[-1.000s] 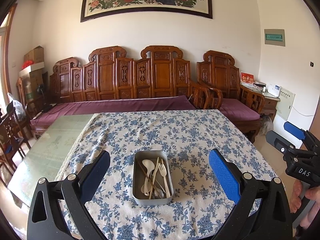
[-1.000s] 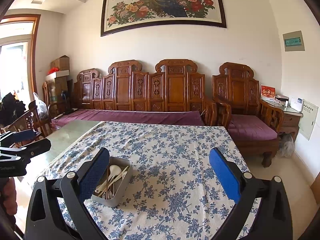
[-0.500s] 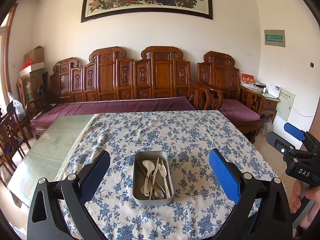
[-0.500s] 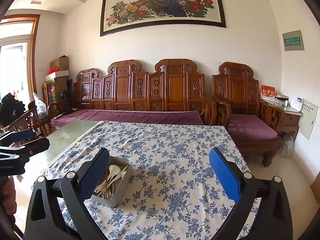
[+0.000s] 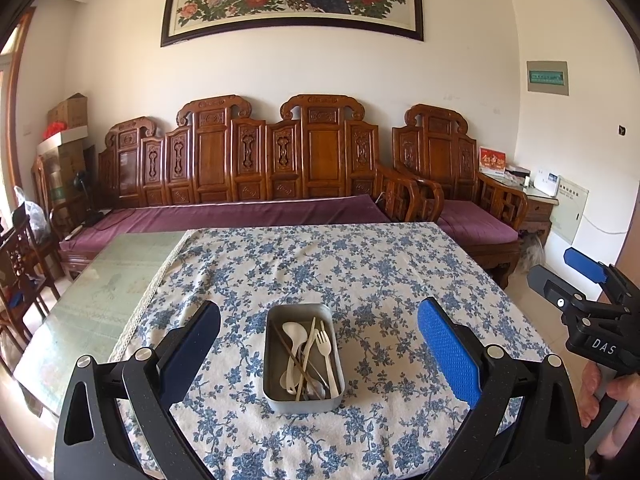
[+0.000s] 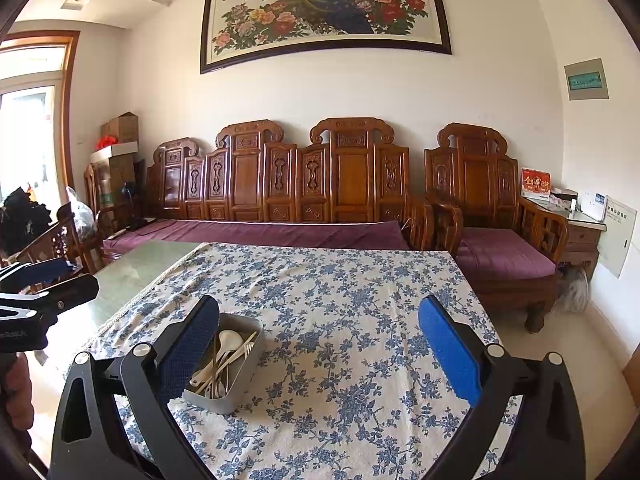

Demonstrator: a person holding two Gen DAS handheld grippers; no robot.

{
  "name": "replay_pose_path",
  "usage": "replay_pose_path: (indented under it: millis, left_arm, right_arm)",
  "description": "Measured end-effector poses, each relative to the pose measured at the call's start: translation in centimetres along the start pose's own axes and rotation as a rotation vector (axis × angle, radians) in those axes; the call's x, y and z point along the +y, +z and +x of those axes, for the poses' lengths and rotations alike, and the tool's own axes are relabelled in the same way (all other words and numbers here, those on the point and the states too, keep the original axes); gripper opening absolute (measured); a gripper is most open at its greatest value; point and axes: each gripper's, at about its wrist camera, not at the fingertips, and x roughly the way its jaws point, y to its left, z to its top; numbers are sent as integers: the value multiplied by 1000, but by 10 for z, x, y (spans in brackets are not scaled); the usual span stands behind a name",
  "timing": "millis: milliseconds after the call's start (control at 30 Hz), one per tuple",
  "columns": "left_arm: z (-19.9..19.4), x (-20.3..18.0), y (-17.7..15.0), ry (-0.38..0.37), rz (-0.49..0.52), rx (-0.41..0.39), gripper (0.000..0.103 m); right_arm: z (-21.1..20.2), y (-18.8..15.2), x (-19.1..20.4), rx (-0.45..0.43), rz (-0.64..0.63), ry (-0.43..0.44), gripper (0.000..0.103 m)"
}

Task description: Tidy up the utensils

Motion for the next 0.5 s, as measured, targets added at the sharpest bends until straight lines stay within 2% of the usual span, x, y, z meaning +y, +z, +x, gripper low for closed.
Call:
replay_pose_path:
  millis: [500]
  left_arm:
    - [-2, -2, 1, -8, 1, 0, 95]
  right_arm:
    - [0, -2, 3, -3, 1, 1, 100]
